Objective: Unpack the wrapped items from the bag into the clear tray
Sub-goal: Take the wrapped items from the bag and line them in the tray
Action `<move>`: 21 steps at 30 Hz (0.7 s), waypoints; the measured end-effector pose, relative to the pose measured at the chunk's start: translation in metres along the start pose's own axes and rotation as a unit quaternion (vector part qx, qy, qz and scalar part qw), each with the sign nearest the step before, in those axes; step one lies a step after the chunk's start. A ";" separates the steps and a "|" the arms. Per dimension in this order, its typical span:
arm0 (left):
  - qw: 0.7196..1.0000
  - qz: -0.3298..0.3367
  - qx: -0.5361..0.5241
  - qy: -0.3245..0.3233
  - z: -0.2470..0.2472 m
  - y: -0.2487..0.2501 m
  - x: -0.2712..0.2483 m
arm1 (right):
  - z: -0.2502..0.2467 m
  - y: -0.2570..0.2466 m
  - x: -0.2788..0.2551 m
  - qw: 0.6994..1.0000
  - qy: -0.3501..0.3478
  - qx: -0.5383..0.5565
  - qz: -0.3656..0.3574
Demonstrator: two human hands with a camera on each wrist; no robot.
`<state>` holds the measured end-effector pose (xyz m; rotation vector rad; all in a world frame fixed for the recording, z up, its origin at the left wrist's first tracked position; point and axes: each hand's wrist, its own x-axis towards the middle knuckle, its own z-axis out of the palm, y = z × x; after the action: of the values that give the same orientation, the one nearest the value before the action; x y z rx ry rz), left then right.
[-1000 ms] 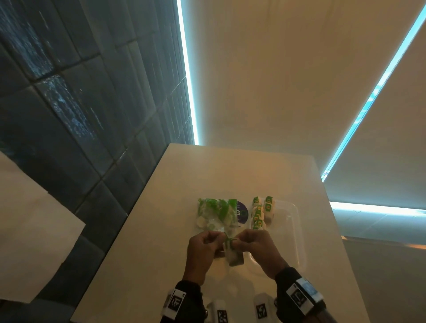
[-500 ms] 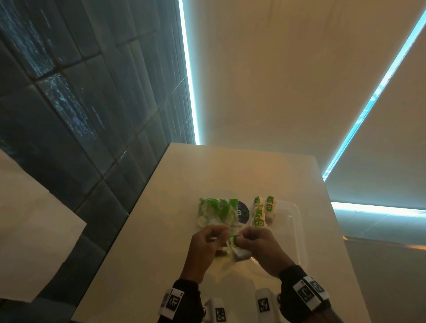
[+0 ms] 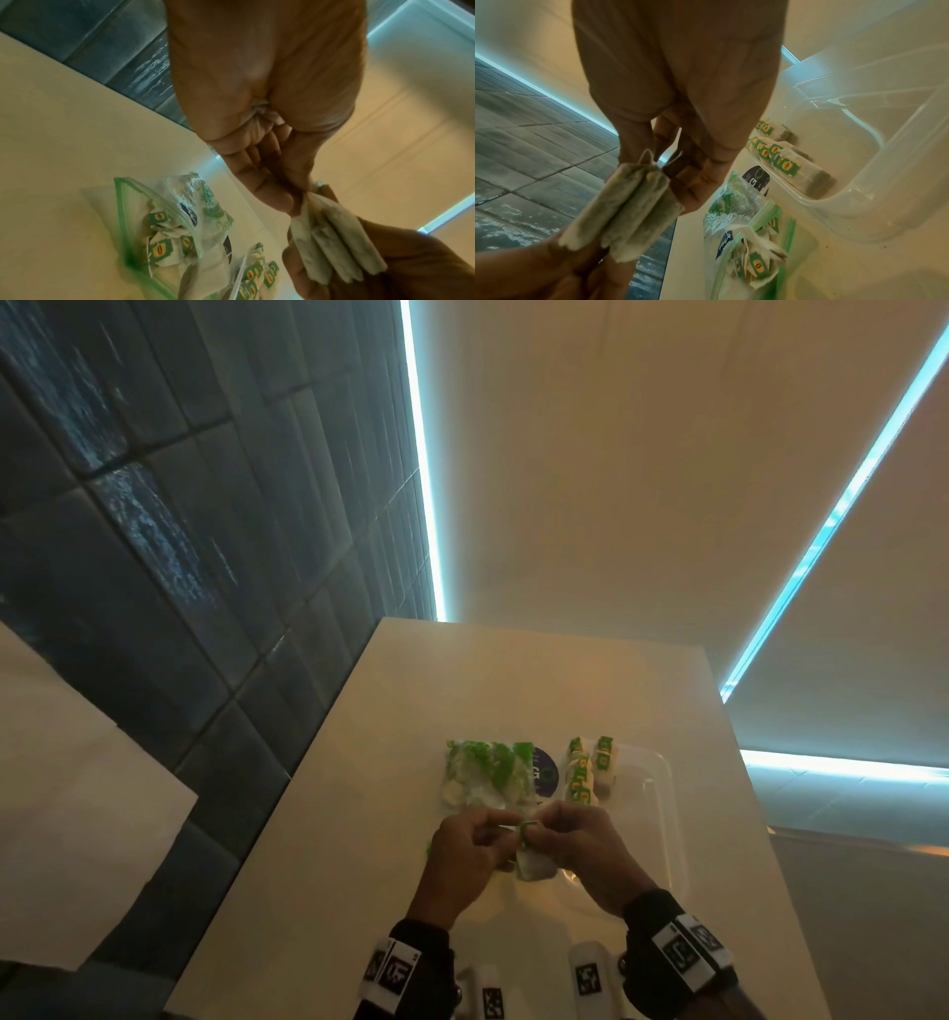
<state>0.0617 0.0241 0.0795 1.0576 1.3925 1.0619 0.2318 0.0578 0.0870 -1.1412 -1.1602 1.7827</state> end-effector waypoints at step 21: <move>0.992 0.033 0.104 -0.064 0.012 -0.014 -0.003 | -0.012 -0.039 -0.003 0.972 -0.111 0.209 -0.007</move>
<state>0.0730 0.0185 0.0660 1.3086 1.3936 0.8935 0.2478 0.0718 0.1215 -0.6980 -0.8495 2.0586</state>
